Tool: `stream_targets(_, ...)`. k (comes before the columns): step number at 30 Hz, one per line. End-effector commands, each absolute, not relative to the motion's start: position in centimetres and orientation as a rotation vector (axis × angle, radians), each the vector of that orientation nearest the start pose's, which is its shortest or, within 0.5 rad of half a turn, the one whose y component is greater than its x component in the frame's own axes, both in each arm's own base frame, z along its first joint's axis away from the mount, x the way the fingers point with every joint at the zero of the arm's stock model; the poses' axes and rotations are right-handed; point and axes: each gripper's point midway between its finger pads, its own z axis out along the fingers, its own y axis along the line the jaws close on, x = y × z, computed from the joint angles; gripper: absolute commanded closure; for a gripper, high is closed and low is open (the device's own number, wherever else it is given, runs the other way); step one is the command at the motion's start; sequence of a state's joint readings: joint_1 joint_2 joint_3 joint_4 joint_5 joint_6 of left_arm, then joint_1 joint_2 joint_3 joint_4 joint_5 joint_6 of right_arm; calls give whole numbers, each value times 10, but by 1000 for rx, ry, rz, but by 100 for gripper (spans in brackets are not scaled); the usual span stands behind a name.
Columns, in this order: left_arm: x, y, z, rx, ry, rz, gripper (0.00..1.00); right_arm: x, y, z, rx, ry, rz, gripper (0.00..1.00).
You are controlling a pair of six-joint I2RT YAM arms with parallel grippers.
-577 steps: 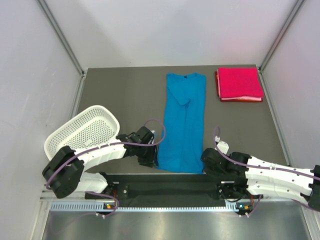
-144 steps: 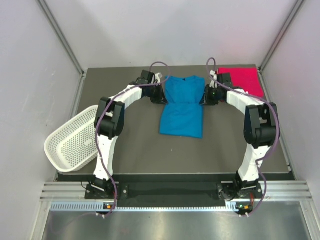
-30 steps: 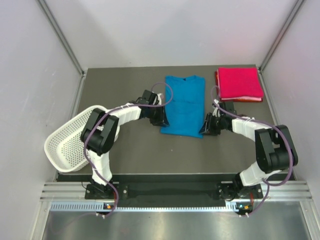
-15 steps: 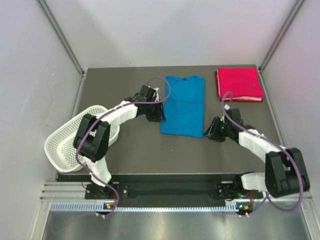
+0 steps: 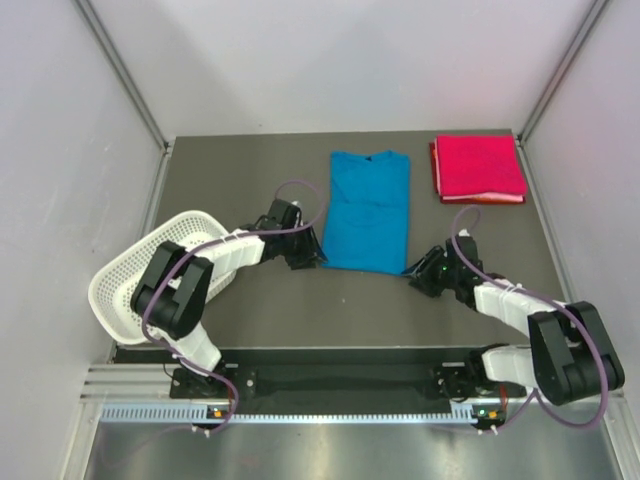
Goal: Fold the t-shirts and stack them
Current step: Fold the tshirt
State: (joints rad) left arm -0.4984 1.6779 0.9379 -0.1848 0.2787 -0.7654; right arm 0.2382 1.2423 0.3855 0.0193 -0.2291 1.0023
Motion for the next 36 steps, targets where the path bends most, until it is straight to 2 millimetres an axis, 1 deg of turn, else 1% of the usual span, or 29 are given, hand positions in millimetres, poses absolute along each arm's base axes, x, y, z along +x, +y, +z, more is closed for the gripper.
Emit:
stream_targets(1, 320, -263, 62, -304, 2544, -918, 53, 268, 153, 32, 911, 2318, 865, 59)
stream_targets(3, 319, -264, 60, -317, 2544, -930, 53, 268, 156, 31, 930, 2312, 871, 59)
stream_targets(4, 318, -263, 57, -323, 2546, -927, 53, 265, 161, 28, 945, 2324, 874, 59)
stream_targets(7, 317, -263, 54, -327, 2548, -922, 53, 264, 161, 22, 986, 2319, 839, 59)
stream_targets(9, 316, -264, 53, -324, 2552, -925, 53, 265, 158, 18, 1009, 2308, 802, 59)
stream_targets(13, 316, -267, 51, -328, 2566, -931, 56, 263, 149, 12, 1070, 2285, 749, 59)
stream_targets(15, 316, -267, 49, -337, 2565, -924, 57, 262, 149, 12, 1074, 2277, 756, 59)
stream_targets(16, 315, -268, 48, -339, 2569, -927, 58, 264, 145, 10, 1083, 2264, 725, 60)
stream_targets(18, 313, -268, 44, -347, 2581, -927, 59, 263, 144, 5, 1092, 2273, 708, 60)
stream_targets(20, 312, -270, 42, -353, 2591, -932, 62, 262, 140, 1, 1117, 2268, 689, 61)
stream_targets(21, 315, -274, 43, -345, 2577, -953, 65, 263, 140, 1, 1118, 2254, 695, 62)
stream_targets(23, 316, -276, 43, -347, 2577, -960, 68, 263, 136, -3, 1118, 2243, 675, 66)
stream_targets(25, 316, -275, 41, -348, 2576, -949, 77, 261, 136, -8, 1106, 2257, 662, 68)
stream_targets(26, 317, -275, 42, -347, 2573, -946, 81, 262, 136, -7, 1095, 2259, 662, 78)
stream_targets(27, 318, -275, 44, -343, 2566, -945, 86, 262, 136, -7, 1079, 2262, 660, 85)
stream_targets(28, 319, -274, 45, -336, 2563, -934, 97, 263, 136, -6, 1074, 2260, 660, 92)
stream_targets(29, 319, -274, 46, -327, 2565, -926, 100, 262, 136, -5, 1063, 2265, 654, 100)
stream_targets(30, 324, -276, 54, -310, 2540, -931, 100, 265, 134, 1, 1035, 2259, 640, 100)
stream_targets(31, 321, -273, 52, -295, 2557, -895, 100, 266, 130, 3, 1018, 2260, 613, 100)
stream_targets(32, 322, -272, 57, -285, 2558, -877, 100, 260, 126, 1, 1004, 2285, 568, 100)
stream_targets(33, 321, -272, 65, -269, 2547, -865, 100, 263, 124, 14, 951, 2258, 571, 100)
stream_targets(34, 319, -274, 70, -232, 2539, -851, 100, 263, 121, 19, 929, 2244, 562, 100)
stream_targets(35, 316, -271, 71, -228, 2548, -810, 100, 257, 118, 20, 910, 2256, 548, 100)
stream_targets(36, 313, -276, 84, -195, 2525, -817, 100, 260, 119, 37, 844, 2219, 572, 100)
